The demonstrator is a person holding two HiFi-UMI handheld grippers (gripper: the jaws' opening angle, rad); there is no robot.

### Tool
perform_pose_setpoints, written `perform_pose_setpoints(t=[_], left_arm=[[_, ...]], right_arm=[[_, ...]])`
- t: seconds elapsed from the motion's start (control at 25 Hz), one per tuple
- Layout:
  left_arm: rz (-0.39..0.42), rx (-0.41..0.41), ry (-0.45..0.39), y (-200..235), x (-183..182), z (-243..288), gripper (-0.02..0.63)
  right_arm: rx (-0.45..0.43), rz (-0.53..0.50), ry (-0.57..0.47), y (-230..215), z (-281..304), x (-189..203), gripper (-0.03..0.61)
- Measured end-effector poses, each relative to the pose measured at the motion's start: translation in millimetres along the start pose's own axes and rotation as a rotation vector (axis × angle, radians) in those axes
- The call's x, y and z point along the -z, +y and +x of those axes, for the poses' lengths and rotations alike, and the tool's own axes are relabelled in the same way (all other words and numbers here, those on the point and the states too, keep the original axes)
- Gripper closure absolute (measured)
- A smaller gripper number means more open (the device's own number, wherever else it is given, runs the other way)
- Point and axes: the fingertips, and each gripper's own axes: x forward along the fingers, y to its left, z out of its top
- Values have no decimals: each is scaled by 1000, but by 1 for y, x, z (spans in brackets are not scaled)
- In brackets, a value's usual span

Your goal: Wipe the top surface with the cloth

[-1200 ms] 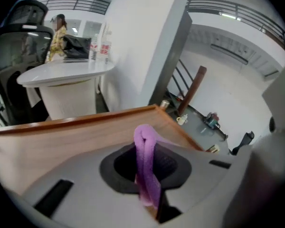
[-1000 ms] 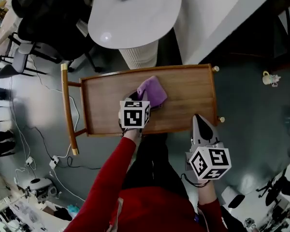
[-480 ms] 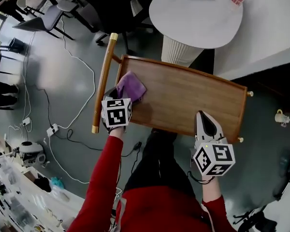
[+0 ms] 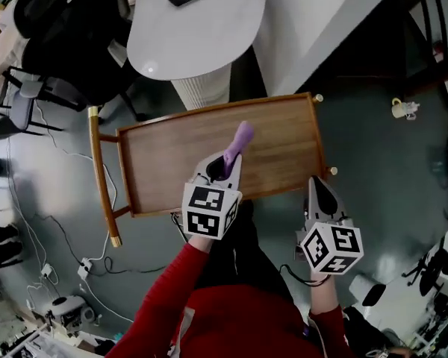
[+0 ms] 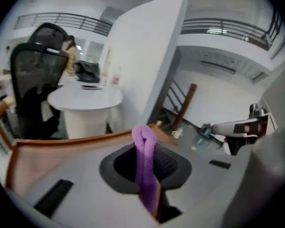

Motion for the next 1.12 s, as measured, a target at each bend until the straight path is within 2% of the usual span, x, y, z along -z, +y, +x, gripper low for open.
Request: perform_pose_setpoints(t=[0.12, 0.2, 0.28, 0.36, 0.48, 0.6, 0.76, 0.96, 1.12], left_arm=[[59, 260, 22, -109, -2, 45, 565], [71, 350, 41, -156, 9, 65, 565], [37, 374, 67, -181, 25, 82, 565], [-3, 364, 110, -192, 41, 97, 565], [4, 330, 192, -192, 66, 113, 565], [15, 273, 248, -169, 82, 115, 565], [37, 153, 250, -103, 78, 98, 565], [-19, -122, 262, 8, 103, 29, 565], [-24, -403, 289, 97, 132, -53, 565]], right_arm=[[154, 82, -57, -53, -43, 8, 575], [223, 140, -91, -74, -65, 24, 575], [263, 191, -110, -87, -83, 38, 575], [295, 228, -118, -95, -97, 49, 575], [315, 255, -106, -101, -107, 52, 575], [267, 231, -74, -97, -97, 44, 575], [155, 162, -50, -80, -63, 23, 575], [-59, 71, 20, -28, -10, 11, 575], [-217, -26, 70, 29, 28, -2, 575]])
